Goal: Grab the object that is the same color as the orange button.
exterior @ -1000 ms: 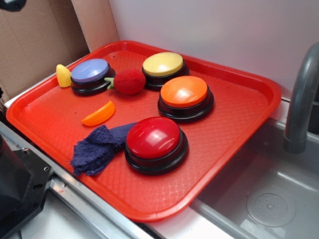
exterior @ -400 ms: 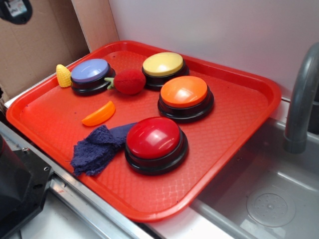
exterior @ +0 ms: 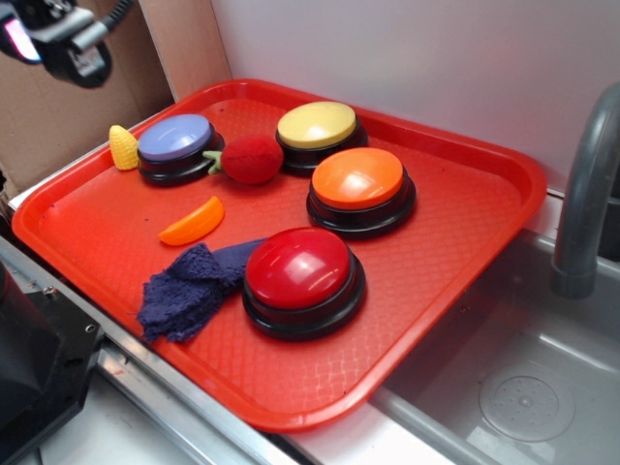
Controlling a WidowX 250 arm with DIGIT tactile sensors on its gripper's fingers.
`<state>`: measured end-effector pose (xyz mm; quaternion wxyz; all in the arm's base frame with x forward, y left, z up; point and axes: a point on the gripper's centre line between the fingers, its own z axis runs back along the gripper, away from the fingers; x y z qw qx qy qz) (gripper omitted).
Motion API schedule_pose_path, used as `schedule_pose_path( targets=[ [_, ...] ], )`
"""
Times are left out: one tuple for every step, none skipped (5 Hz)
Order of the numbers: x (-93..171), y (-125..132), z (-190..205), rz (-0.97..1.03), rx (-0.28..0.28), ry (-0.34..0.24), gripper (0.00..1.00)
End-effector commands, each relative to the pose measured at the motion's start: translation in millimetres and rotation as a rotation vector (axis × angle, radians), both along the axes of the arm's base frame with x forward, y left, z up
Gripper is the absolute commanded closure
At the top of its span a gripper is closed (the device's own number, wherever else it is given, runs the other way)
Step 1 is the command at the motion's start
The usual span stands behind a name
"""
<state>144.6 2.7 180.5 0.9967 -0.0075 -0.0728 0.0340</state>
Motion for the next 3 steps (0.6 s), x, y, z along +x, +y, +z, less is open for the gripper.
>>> schedule_pose_path(
  targets=[
    [13.0,15.9,-27.7,0.062,-0.004,-0.059,0.00],
    [20.5,22.7,-47.0,0.077,-0.014,-0.042,0.00],
    [30.8,28.0,-68.5,0.070,-0.049,-0.038,0.00]
  ],
)
